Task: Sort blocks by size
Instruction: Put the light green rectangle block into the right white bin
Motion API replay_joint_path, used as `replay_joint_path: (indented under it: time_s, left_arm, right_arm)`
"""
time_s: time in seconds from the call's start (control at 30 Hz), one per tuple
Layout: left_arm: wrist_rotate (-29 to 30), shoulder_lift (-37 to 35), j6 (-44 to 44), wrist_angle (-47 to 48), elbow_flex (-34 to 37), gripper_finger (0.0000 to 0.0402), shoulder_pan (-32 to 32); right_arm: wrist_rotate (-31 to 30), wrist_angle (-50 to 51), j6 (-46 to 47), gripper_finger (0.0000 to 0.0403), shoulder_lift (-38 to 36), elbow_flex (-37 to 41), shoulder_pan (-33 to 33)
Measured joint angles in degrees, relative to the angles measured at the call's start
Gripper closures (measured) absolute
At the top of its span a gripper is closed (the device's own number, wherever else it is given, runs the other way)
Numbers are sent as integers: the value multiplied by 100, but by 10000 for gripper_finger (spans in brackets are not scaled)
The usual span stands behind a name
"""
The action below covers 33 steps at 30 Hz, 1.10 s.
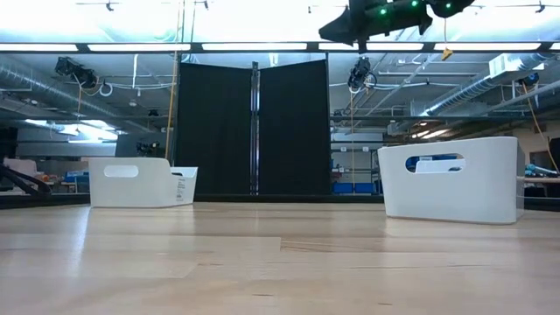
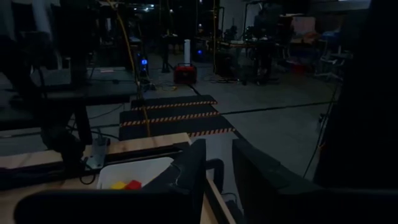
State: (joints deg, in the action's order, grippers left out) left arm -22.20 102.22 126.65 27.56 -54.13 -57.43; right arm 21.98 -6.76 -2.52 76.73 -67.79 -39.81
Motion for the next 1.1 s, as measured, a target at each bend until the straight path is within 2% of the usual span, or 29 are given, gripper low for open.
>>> replay_joint_path:
  time_s: [0.63,0.93,1.1]
  left_arm:
    - [758,4,-187,211,-2,294,-62]
    - [975,-18,-427,291,-16,291,90]
    - [1395,1,-896,822,-323,294,324]
  right_arm:
    - [0,0,2,316,0,0,192]
    - [-2,-189,-4,321,-11,-72,192]
    - [-2,-269,-9,326,-110,-72,192]
